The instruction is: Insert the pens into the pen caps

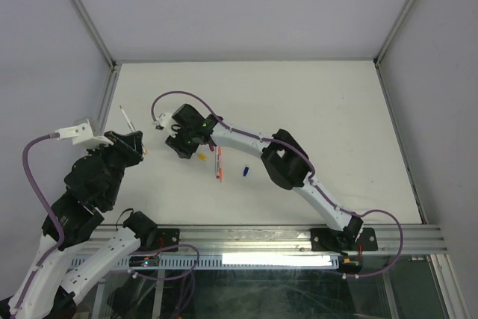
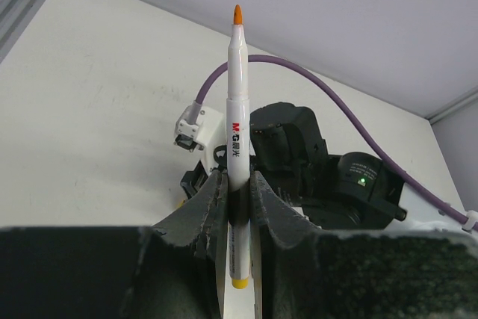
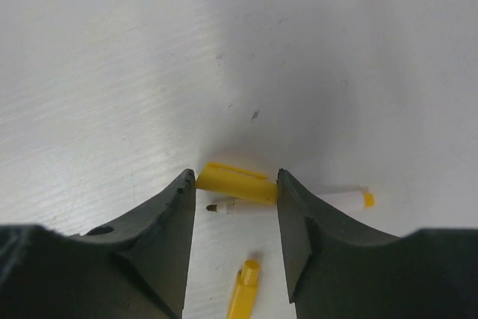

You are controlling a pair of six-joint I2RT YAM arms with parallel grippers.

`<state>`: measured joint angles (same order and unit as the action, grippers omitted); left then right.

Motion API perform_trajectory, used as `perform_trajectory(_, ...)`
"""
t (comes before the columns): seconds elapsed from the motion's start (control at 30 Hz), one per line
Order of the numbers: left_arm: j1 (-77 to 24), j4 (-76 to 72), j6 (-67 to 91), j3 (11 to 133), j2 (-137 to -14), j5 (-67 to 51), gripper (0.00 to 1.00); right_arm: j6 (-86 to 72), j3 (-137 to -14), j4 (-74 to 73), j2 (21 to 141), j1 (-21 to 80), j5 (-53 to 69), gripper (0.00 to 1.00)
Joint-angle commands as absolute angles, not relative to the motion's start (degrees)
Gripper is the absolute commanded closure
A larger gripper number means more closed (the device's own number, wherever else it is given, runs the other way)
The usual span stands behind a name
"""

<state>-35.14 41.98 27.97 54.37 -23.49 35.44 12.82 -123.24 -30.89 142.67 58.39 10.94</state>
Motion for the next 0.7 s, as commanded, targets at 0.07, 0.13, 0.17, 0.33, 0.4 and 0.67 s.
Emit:
perform_trajectory(0.07, -34.6, 39.5, 28.1, 56.2, -23.6, 35.0, 1.00, 9.8, -117.6, -22.5, 128.5, 58.9, 14.0, 0.64)
perform_trajectory(0.13, -34.6, 39.5, 28.1, 56.2, -23.4, 34.7, 1.00, 9.3, -114.3, -21.1, 125.5, 58.9, 14.1, 0.64)
perform_trajectory(0.17, -34.6, 39.5, 28.2, 56.1, -23.3, 34.6, 1.00, 9.2, -112.7, -20.8, 124.0, 58.9, 13.8, 0.64)
perform_trajectory(0.33, -34.6, 39.5, 28.5, 55.7, -23.5, 33.5, 1.00, 9.4, -97.8, -21.3, 113.5, 58.9, 10.2, 0.64)
perform_trajectory(0.4, -34.6, 39.1, 28.5, 55.4, -24.0, 32.6, 1.00, 9.7, -91.5, -22.2, 108.7, 58.9, 8.5, 0.64)
perform_trajectory(0.67, -34.6, 35.8, 27.5, 53.7, -26.9, 28.1, 1.00, 10.2, -73.7, -33.4, 93.4, 59.8, 8.1, 0.63)
